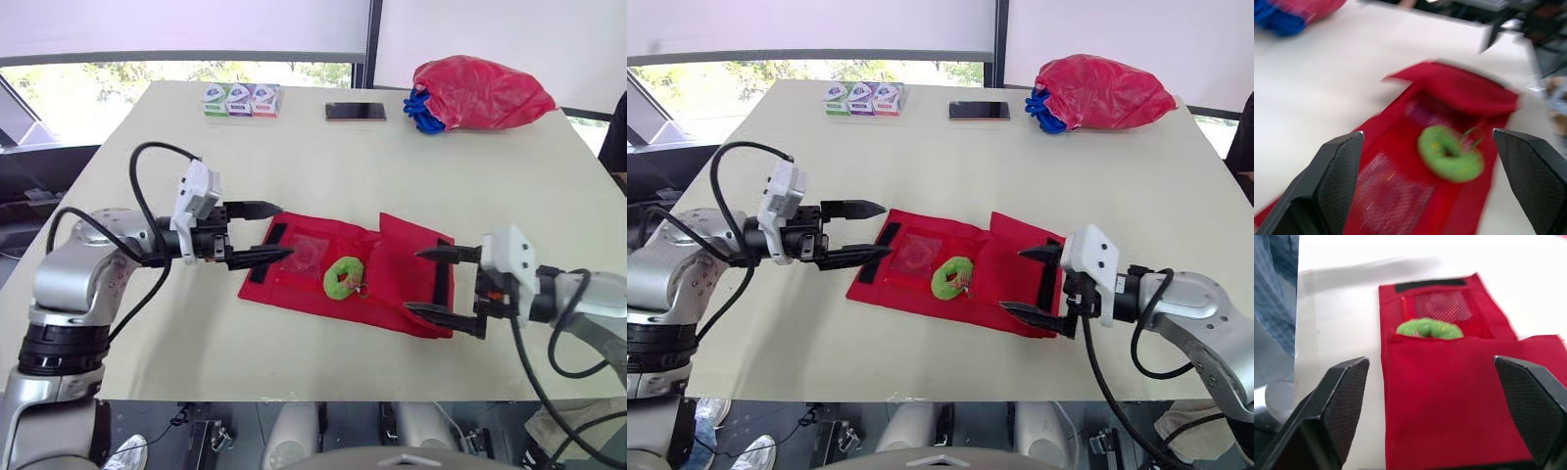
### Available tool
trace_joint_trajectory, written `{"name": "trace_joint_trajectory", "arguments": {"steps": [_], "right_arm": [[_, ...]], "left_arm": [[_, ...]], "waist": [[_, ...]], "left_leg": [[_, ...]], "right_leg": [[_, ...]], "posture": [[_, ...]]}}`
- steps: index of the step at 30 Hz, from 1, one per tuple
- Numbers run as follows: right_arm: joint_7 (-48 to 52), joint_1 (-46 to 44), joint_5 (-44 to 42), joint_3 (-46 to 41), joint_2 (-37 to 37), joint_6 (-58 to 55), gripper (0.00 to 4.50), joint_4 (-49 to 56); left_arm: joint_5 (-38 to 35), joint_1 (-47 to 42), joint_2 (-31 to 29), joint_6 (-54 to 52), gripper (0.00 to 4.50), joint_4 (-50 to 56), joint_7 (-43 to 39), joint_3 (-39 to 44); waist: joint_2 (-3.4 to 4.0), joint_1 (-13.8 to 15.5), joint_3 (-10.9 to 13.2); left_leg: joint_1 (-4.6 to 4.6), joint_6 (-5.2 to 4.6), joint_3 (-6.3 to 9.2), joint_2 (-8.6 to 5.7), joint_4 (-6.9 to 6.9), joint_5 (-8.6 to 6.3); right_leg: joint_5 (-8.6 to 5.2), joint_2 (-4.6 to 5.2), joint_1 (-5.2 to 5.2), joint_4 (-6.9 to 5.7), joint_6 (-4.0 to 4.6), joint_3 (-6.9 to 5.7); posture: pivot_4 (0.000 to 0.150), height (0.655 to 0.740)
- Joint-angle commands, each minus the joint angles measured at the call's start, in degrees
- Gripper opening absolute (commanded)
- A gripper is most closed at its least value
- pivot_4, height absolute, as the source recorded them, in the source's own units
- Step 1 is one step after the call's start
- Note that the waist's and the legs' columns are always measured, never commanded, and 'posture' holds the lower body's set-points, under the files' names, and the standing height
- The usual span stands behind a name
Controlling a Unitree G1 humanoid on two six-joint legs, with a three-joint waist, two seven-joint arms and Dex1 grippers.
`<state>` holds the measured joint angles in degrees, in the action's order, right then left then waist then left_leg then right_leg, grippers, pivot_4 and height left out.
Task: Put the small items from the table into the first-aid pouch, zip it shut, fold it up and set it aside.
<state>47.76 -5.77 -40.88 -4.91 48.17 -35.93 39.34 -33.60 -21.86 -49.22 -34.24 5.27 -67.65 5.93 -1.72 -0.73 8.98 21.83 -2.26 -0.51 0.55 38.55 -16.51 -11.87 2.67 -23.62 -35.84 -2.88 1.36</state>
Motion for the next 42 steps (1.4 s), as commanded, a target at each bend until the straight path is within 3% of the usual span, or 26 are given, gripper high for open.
{"name": "trace_joint_trajectory", "arguments": {"steps": [1,9,22,34,42], "right_arm": [[1.20,-2.20,-1.31,-3.48,0.40,1.49,4.47,-0.58],[-0.50,-10.06,-4.37,-1.82,-1.34,-1.28,4.47,-1.60],[-2.02,-12.78,-5.23,-0.99,-1.95,-2.83,4.47,-0.52],[-3.80,-16.93,-6.72,0.93,-2.97,-5.26,4.47,-0.35],[-4.34,-17.50,-6.69,1.39,-3.20,-5.56,4.47,0.02]], "left_arm": [[2.12,0.99,1.89,-0.24,4.50,-3.41,3.63,-0.38],[0.63,-2.95,8.49,-7.69,4.50,-15.33,12.27,2.51],[-6.83,-8.38,8.73,-34.10,4.50,-21.82,16.46,6.47],[-5.20,-12.13,9.21,-30.06,4.50,-27.82,19.40,10.50],[-6.35,-10.97,8.43,-37.32,4.50,-26.49,17.16,6.33]], "waist": [[-0.01,0.02,0.00],[-0.04,0.24,0.00],[-0.04,0.16,-0.01],[-0.03,0.17,-0.01],[-0.02,0.19,-0.02]], "left_leg": [[0.00,0.00,0.00,0.01,0.00,0.00],[0.09,0.01,0.15,0.00,0.04,0.00],[0.11,0.01,0.28,-0.07,0.04,0.00],[0.14,0.05,0.34,-0.14,0.04,0.02],[0.15,0.05,0.40,-0.19,0.04,0.02]], "right_leg": [[0.01,0.00,0.00,0.00,0.00,-0.01],[0.03,0.02,-0.01,-0.01,0.03,-0.15],[0.03,0.09,0.01,-0.03,0.03,-0.28],[0.04,0.22,0.00,-0.04,0.05,-0.32],[0.04,0.30,0.02,-0.04,0.05,-0.38]], "posture": [[0.150,0.7400],[0.150,0.7400],[0.150,0.7400],[0.150,0.7400],[0.150,0.7400]]}}
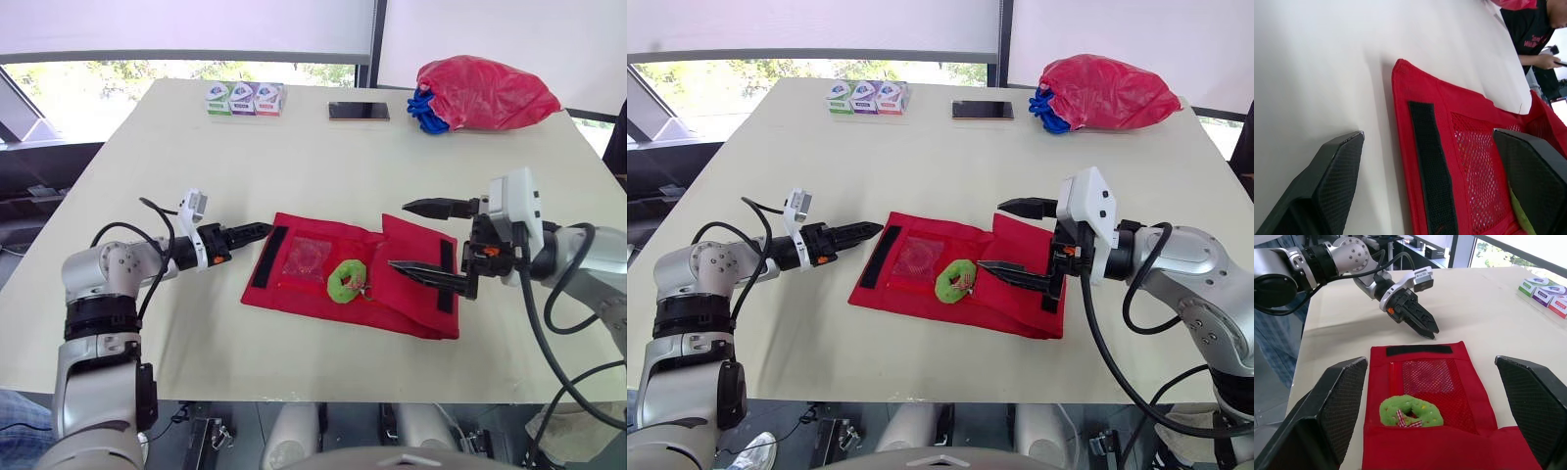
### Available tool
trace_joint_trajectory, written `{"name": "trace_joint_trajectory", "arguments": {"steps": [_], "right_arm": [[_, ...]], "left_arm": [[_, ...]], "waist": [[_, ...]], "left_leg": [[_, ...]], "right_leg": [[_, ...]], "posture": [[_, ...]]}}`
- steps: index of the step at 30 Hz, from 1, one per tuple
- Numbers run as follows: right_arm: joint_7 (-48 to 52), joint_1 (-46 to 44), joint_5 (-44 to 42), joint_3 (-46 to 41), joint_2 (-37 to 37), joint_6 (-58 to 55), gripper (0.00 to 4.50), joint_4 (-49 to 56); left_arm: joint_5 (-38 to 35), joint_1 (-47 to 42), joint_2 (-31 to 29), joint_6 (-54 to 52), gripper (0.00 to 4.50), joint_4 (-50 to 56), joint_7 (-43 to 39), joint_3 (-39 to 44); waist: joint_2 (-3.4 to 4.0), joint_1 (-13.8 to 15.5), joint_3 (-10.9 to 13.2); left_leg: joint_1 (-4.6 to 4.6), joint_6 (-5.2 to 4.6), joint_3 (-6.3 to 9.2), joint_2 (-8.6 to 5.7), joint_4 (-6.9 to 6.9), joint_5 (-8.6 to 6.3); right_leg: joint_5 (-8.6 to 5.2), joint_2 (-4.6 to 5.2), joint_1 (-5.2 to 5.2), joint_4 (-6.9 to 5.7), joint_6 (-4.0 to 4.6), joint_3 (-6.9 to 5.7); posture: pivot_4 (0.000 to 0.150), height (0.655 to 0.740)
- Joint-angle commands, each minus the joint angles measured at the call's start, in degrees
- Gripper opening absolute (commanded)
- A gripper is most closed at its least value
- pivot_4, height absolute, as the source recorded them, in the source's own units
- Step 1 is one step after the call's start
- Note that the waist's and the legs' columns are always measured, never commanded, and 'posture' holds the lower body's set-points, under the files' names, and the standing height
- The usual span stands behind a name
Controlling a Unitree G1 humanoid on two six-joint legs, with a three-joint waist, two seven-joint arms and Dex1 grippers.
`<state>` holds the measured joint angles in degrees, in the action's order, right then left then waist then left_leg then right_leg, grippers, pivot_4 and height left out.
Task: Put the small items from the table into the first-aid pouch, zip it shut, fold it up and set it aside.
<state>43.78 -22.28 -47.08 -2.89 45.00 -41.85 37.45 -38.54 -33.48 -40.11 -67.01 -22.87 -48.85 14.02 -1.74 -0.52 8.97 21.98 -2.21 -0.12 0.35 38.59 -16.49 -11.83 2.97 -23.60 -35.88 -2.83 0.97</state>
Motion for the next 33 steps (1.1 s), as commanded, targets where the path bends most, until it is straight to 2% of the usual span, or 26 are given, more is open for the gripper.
{"name": "trace_joint_trajectory", "arguments": {"steps": [1,7,16,17,18,20,21,22,24,25,27,33], "right_arm": [[-0.43,-1.01,-0.50,-0.63,-0.07,0.34,4.47,1.96],[-0.84,-0.77,-0.56,-0.59,-0.20,0.33,4.47,2.45],[-0.04,-0.32,-0.80,-0.17,-0.08,0.21,4.47,3.10],[0.23,-0.28,-0.45,0.01,0.05,0.38,4.50,3.04],[0.35,-0.22,-0.20,0.14,0.09,0.49,4.50,3.09],[0.46,-0.13,0.04,0.26,0.05,0.64,4.50,3.09],[0.45,-0.12,0.08,0.31,0.01,0.65,4.50,3.13],[0.57,-0.09,0.32,0.42,-0.02,0.82,4.50,3.08],[0.81,0.04,0.99,0.71,-0.17,1.23,4.50,2.95],[0.97,0.13,1.30,0.80,-0.25,1.38,4.50,2.83],[1.28,0.36,2.01,1.05,-0.41,1.71,4.50,2.53],[0.22,1.26,4.26,1.54,-1.63,2.59,4.50,-0.24]], "left_arm": [[-2.21,1.01,-0.97,-6.20,4.50,2.67,-2.65,-2.36],[-6.65,3.34,-2.77,-14.46,4.50,7.26,-6.19,-3.30],[-8.62,3.17,-3.13,-17.13,4.50,5.85,-6.40,0.01],[-8.70,3.25,-3.13,-17.16,3.97,5.78,-6.42,0.23],[-8.82,3.42,-3.19,-17.23,3.69,5.88,-6.52,0.45],[-9.05,3.90,-3.33,-17.40,2.81,6.31,-6.76,0.81],[-9.10,4.16,-3.45,-17.43,2.27,6.53,-6.87,0.88],[-9.09,4.61,-3.64,-17.24,2.15,6.74,-6.98,0.97],[-8.85,5.94,-4.20,-16.10,1.31,7.38,-6.98,1.02],[-8.80,6.57,-4.45,-15.65,1.05,7.71,-7.05,1.01],[-9.20,7.96,-5.17,-15.22,0.05,8.57,-7.68,1.22],[-11.10,11.43,-7.69,-15.37,0.05,10.61,-8.75,4.46]], "waist": [[0.01,-0.03,0.00],[0.00,-0.08,0.00],[0.01,-0.06,0.00],[0.01,-0.07,0.00],[0.01,-0.07,0.00],[0.01,-0.07,0.00],[0.01,-0.07,0.00],[0.01,-0.07,0.00],[0.01,-0.08,0.00],[0.01,-0.09,0.01],[0.01,-0.09,0.01],[0.00,-0.22,0.00]], "left_leg": [[-0.01,0.00,0.00,0.00,0.00,0.00],[0.01,-0.01,0.01,-0.01,0.00,-0.01],[0.01,0.00,0.08,-0.01,0.00,0.00],[0.01,0.00,0.08,-0.01,0.00,0.00],[0.02,0.00,0.08,-0.01,0.00,0.00],[0.01,0.00,0.08,-0.01,0.00,0.00],[0.01,-0.01,0.08,-0.01,0.00,0.00],[0.01,0.00,0.08,-0.01,0.00,0.00],[0.02,0.00,0.08,-0.01,-0.01,0.00],[0.02,0.00,0.08,-0.01,-0.01,0.00],[0.01,0.00,0.08,-0.01,-0.01,0.00],[0.01,0.00,0.10,0.00,-0.01,0.00]], "right_leg": [[0.00,0.00,0.00,0.00,0.00,-0.01],[0.00,0.01,0.00,0.00,-0.01,-0.02],[-0.01,0.00,0.00,0.00,0.00,-0.06],[-0.01,0.00,0.00,0.00,0.00,-0.06],[-0.01,0.00,0.00,0.00,0.00,-0.06],[-0.01,0.00,0.00,0.00,0.00,-0.06],[-0.01,0.00,0.00,0.00,0.00,-0.06],[-0.01,0.00,0.00,0.00,0.00,-0.06],[-0.01,0.02,0.00,0.01,0.00,-0.06],[-0.01,0.02,-0.01,0.01,0.01,-0.06],[-0.01,0.04,-0.01,0.01,0.01,-0.06],[-0.05,0.13,-0.01,0.01,0.07,-0.06]], "posture": [[0.150,0.7400],[0.150,0.7400],[0.150,0.7400],[0.150,0.7400],[0.150,0.7400],[0.150,0.7400],[0.150,0.7400],[0.150,0.7400],[0.150,0.7400],[0.150,0.7400],[0.150,0.7400],[0.150,0.7400]]}}
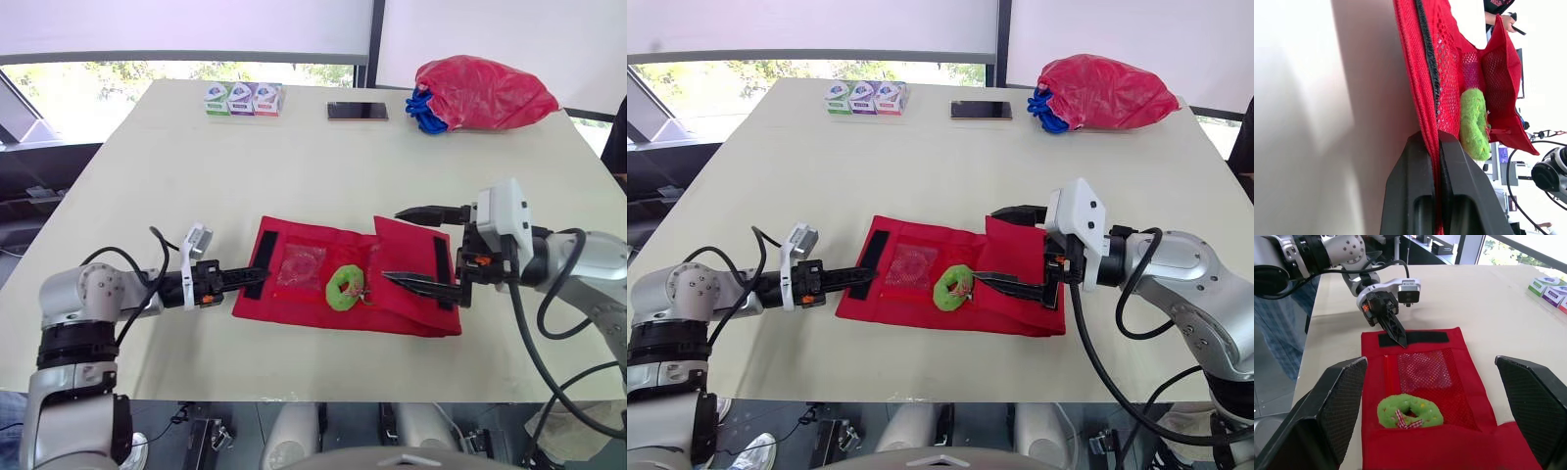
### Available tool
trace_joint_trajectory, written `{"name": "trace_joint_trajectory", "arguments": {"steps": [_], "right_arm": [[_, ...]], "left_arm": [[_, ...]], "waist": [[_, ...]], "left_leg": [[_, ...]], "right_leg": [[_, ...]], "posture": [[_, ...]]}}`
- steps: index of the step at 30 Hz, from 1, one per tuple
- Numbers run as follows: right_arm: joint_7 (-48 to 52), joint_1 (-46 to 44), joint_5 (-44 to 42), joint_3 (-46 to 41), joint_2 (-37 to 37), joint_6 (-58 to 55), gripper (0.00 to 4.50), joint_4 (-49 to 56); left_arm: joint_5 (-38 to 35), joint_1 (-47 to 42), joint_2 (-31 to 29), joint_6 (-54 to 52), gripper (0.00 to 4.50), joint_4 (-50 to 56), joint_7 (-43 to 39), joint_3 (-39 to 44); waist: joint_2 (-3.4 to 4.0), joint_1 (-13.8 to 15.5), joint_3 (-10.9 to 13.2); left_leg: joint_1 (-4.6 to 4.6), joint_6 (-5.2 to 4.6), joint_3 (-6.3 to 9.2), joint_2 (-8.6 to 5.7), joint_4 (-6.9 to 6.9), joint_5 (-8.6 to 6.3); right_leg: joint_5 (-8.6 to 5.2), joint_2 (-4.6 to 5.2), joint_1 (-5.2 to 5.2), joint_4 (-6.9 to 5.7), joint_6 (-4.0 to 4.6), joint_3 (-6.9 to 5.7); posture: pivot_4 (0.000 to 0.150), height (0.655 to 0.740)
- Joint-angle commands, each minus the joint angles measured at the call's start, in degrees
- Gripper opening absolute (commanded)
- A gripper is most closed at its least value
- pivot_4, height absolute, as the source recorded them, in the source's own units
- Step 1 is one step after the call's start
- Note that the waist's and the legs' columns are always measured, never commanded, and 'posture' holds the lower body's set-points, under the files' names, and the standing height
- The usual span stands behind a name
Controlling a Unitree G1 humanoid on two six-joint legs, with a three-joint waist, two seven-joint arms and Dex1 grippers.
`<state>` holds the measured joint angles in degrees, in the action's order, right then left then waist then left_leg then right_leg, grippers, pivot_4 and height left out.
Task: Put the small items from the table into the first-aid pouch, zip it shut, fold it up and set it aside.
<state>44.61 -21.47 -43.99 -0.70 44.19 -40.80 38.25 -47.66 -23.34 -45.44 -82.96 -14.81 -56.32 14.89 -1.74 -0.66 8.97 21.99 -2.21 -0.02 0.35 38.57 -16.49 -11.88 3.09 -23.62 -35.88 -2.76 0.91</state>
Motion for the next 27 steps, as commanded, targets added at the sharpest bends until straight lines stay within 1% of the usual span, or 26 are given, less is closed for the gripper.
{"name": "trace_joint_trajectory", "arguments": {"steps": [1,3,5,6,9,10,11,13,14,18,20,23,27], "right_arm": [[-0.22,0.86,2.28,-0.19,-0.72,2.04,4.50,-1.93],[1.13,1.77,5.31,1.36,-0.46,3.93,4.50,-3.76],[2.29,1.88,8.34,3.48,-0.80,6.08,3.95,-5.69],[2.96,1.53,9.52,4.67,-1.01,6.87,3.59,-6.57],[3.85,-0.43,13.45,8.82,-3.50,9.36,2.13,-10.47],[4.05,-0.87,14.81,10.03,-4.45,10.38,1.82,-11.96],[4.39,-1.14,16.15,11.10,-5.18,11.44,1.22,-13.30],[5.38,-1.38,20.13,13.98,-6.08,14.51,0.22,-16.42],[5.53,-1.32,22.80,15.82,-6.45,16.16,0.04,-18.62],[5.52,-0.94,32.91,22.07,-5.65,20.38,0.04,-25.15],[5.62,-0.44,36.76,24.99,-5.68,21.59,0.04,-27.13],[6.00,-0.16,39.07,26.50,-6.68,22.44,0.04,-28.43],[5.80,0.67,39.73,26.60,-9.02,23.01,0.04,-29.90]], "left_arm": [[-2.32,1.97,-2.73,0.48,0.05,3.11,-1.43,4.09],[-2.91,2.88,-3.10,0.45,0.05,3.95,-1.44,4.72],[-3.25,3.32,-3.25,0.77,0.00,4.30,-1.39,5.02],[-3.31,3.33,-3.26,1.01,0.00,4.30,-1.35,5.03],[-3.46,3.02,-3.01,1.49,0.00,4.48,-1.35,4.80],[-3.51,2.99,-3.00,1.65,0.00,4.69,-1.48,4.61],[-3.57,3.00,-3.00,1.76,0.00,4.90,-1.55,4.48],[-3.85,2.85,-2.99,1.82,0.00,5.30,-1.69,4.50],[-4.08,2.63,-3.07,1.97,0.00,5.62,-1.93,4.57],[-5.96,1.08,-3.19,2.51,0.00,7.91,-3.34,4.89],[-8.90,-1.30,-2.06,1.62,0.00,11.41,-3.95,4.79],[-11.32,-4.37,-0.40,0.65,0.00,14.10,-3.31,3.75],[-13.89,-9.93,3.33,-0.65,0.00,15.54,-1.61,1.73]], "waist": [[0.01,-0.14,0.00],[0.02,-0.05,0.01],[0.02,0.02,0.01],[0.02,0.07,0.02],[0.01,0.02,0.02],[0.01,-0.01,0.01],[0.01,-0.03,0.02],[0.01,-0.04,0.02],[0.02,0.01,0.02],[0.01,0.06,0.02],[-0.03,0.22,-0.01],[-0.12,0.39,-0.07],[-0.12,0.04,-0.10]], "left_leg": [[-0.01,0.00,0.00,0.00,0.00,0.00],[-0.01,0.00,-0.01,0.00,-0.02,0.00],[-0.01,0.00,0.00,0.01,-0.02,0.00],[-0.01,0.00,-0.01,0.00,-0.02,0.00],[-0.01,0.02,-0.01,0.00,-0.01,0.01],[-0.02,0.03,-0.01,0.00,-0.01,0.02],[-0.02,0.05,-0.01,0.00,-0.01,0.03],[-0.02,0.06,-0.01,-0.01,-0.01,0.04],[-0.01,0.07,-0.01,-0.01,-0.02,0.04],[0.01,0.15,0.01,-0.06,-0.02,0.09],[0.02,0.20,0.03,-0.06,-0.01,0.11],[-0.04,0.20,0.10,-0.07,0.05,0.12],[-0.15,0.21,0.09,-0.08,0.06,0.14]], "right_leg": [[-0.03,0.03,0.00,0.00,0.05,0.01],[-0.03,0.05,-0.01,0.00,0.06,0.01],[-0.05,0.04,-0.01,0.00,0.10,0.00],[-0.07,0.03,-0.01,0.00,0.12,0.00],[-0.06,-0.04,0.00,0.00,0.11,-0.01],[-0.06,-0.05,0.00,0.00,0.11,0.00],[-0.06,-0.07,0.00,0.00,0.11,0.00],[-0.05,-0.09,0.00,0.00,0.08,0.00],[-0.04,-0.10,-0.01,0.00,0.06,-0.01],[0.02,-0.06,-0.01,0.00,-0.02,-0.03],[0.01,-0.06,0.00,0.01,-0.02,-0.05],[-0.05,-0.06,0.07,0.01,0.08,-0.10],[-0.06,-0.12,0.18,-0.04,0.10,-0.04]], "posture": [[0.150,0.7400],[0.150,0.7400],[0.150,0.7400],[0.150,0.7400],[0.150,0.7400],[0.150,0.7400],[0.150,0.7400],[0.150,0.7400],[0.150,0.7400],[0.150,0.7400],[0.150,0.7400],[0.150,0.7400],[0.150,0.7400]]}}
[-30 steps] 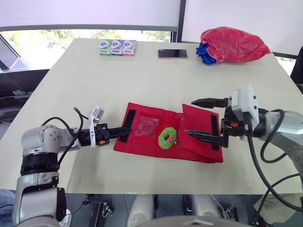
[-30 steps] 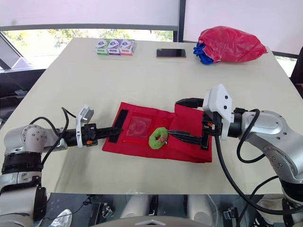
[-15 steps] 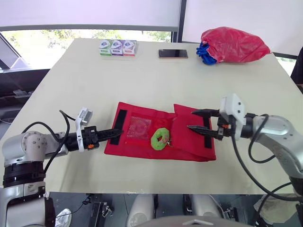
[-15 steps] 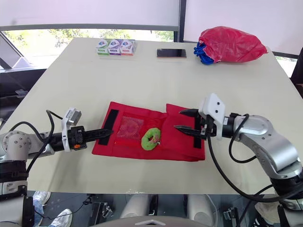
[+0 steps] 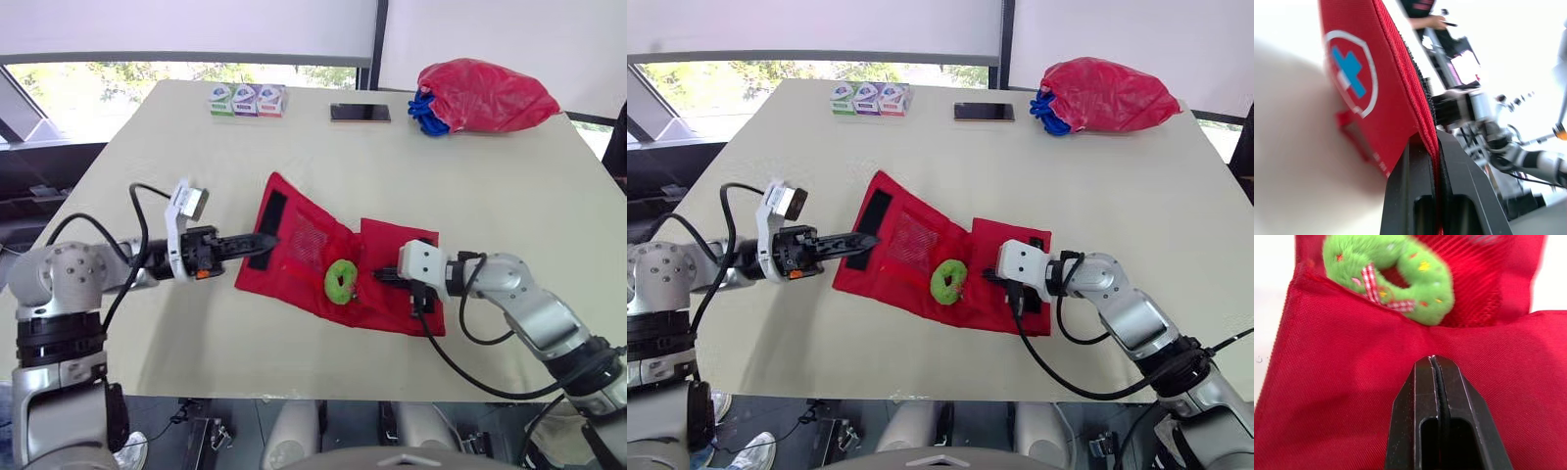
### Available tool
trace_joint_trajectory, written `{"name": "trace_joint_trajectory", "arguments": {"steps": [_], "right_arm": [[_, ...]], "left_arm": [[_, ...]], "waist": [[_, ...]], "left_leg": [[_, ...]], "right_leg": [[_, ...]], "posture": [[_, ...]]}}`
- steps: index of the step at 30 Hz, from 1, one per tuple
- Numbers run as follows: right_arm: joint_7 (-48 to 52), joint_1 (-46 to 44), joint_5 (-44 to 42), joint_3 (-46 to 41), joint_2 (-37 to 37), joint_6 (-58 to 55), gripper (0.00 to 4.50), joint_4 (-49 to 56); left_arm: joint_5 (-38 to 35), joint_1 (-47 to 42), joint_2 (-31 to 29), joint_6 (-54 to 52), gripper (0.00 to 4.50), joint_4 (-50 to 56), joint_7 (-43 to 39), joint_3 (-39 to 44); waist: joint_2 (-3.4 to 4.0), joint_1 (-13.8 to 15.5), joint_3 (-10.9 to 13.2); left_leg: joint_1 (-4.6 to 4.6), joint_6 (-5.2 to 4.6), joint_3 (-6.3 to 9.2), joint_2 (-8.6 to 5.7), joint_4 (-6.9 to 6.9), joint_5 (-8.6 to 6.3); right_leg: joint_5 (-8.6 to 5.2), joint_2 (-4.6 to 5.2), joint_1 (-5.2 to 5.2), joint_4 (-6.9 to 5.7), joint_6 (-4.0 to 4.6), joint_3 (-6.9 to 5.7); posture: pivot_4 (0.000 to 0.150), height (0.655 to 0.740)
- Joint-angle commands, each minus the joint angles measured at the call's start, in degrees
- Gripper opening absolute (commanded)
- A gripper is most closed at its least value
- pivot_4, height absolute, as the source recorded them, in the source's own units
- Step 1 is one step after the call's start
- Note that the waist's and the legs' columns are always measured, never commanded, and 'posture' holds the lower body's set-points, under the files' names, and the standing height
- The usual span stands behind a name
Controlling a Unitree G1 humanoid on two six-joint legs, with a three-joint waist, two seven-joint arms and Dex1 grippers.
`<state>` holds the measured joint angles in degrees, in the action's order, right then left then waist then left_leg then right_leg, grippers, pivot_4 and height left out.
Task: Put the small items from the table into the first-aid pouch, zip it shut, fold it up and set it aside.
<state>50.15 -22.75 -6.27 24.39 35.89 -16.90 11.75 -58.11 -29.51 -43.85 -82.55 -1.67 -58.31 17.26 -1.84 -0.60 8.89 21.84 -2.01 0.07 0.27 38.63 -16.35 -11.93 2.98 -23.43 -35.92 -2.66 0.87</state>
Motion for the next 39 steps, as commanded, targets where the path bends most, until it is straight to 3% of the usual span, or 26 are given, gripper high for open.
{"name": "trace_joint_trajectory", "arguments": {"steps": [1,9,16,22,31,34,39], "right_arm": [[0.17,2.07,2.21,1.40,-1.17,-0.86,0.04,-3.70],[-0.63,1.77,3.27,-0.09,-3.90,-0.93,0.04,-5.61],[-1.54,2.04,2.16,-2.95,-6.01,-2.04,0.04,-5.20],[-2.69,4.70,-4.69,-9.39,-8.19,-7.73,0.04,3.86],[-0.30,20.72,-17.97,-31.68,2.16,-13.86,0.04,23.63],[1.53,26.17,-24.64,-41.42,1.84,-12.00,0.04,23.80],[7.59,32.56,-25.42,-49.69,3.48,-4.75,0.04,14.34]], "left_arm": [[-4.10,-5.03,2.69,-1.43,0.00,2.64,0.43,-1.20],[-2.02,-13.99,9.26,1.88,0.00,0.27,-3.74,-12.62],[3.53,-18.33,12.47,9.43,0.00,-3.65,-12.59,-22.66],[7.62,-20.13,13.58,13.63,0.00,-7.46,-17.59,-26.66],[12.28,-21.36,15.15,17.88,0.00,-12.42,-22.06,-29.60],[14.06,-21.74,16.16,18.89,0.00,-13.96,-22.99,-30.63],[17.62,-23.42,18.58,20.99,0.00,-17.93,-24.14,-32.76]], "waist": [[-0.05,-0.01,-0.03],[-0.04,-0.35,-0.02],[-0.01,-0.38,-0.01],[0.06,-0.23,0.04],[0.23,0.39,0.15],[0.22,0.49,0.16],[0.21,0.50,0.16]], "left_leg": [[-0.01,0.02,0.02,0.01,0.00,0.01],[-0.02,0.09,0.07,0.03,-0.01,0.05],[-0.03,0.08,0.03,0.02,-0.01,0.05],[0.04,0.07,0.06,0.05,-0.01,0.05],[0.32,-0.04,0.20,-0.06,-0.01,-0.02],[0.32,-0.04,0.21,-0.07,-0.02,-0.02],[0.29,-0.05,0.15,-0.11,0.01,-0.02]], "right_leg": [[0.01,-0.04,0.00,-0.02,-0.02,0.00],[0.10,-0.21,0.00,-0.06,-0.13,0.04],[0.09,-0.26,0.00,-0.05,-0.13,0.09],[0.09,-0.29,-0.04,-0.05,-0.13,0.09],[0.07,-0.23,-0.14,0.11,-0.17,0.02],[0.06,-0.24,-0.13,0.11,-0.17,0.00],[0.06,-0.25,-0.10,0.10,-0.19,0.06]], "posture": [[0.150,0.7400],[0.150,0.7400],[0.150,0.7400],[0.150,0.7400],[0.150,0.7400],[0.150,0.7400],[0.150,0.7400]]}}
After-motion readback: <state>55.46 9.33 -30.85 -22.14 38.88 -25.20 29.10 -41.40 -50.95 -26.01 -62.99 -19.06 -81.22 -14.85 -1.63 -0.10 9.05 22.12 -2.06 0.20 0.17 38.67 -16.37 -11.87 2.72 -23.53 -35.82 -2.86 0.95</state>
